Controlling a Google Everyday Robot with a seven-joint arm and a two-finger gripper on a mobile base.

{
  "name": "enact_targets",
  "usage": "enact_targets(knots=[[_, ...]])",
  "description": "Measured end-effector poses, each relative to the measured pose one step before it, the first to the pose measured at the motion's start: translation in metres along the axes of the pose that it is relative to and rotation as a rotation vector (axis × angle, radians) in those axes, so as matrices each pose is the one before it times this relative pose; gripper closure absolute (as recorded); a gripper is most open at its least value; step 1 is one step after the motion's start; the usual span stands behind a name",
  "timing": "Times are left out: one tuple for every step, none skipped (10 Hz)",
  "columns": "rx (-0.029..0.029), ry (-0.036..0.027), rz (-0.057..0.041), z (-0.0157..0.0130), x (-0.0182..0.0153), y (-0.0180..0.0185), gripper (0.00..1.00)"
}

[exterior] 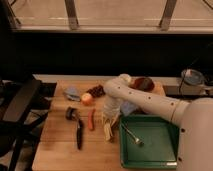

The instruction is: Place banana in metal cup

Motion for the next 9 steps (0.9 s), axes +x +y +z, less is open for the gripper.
enact_targets(knots=[[0.02458, 0.02669, 0.00817, -0.01055, 0.00040, -0.00254, 1.00], [0.03827, 0.03183, 0.00727, -0.01482, 0.00172, -0.00295, 1.00], [0.04191, 0.03623, 0.00715, -0.01693, 0.00356, -0.00422, 1.00], [0.06359, 0.05422, 0.01639, -0.02404, 0.00881, -0.00678, 1.00], [0.04371, 0.04225, 0.02154, -0.01659, 0.01048, -0.00298, 1.00], [0.05200, 0.06158, 0.04259, -0.02087, 0.01954, -0.00311, 1.00], [0.04477, 0.05887, 0.04621, -0.01528, 0.02064, -0.00336, 1.00], [0.05190, 0.07504, 0.06906, -0.01908, 0.02609, 0.00141, 1.00], [0.02605, 0.04415, 0.05154, -0.01043, 0.01621, 0.00468, 1.00]])
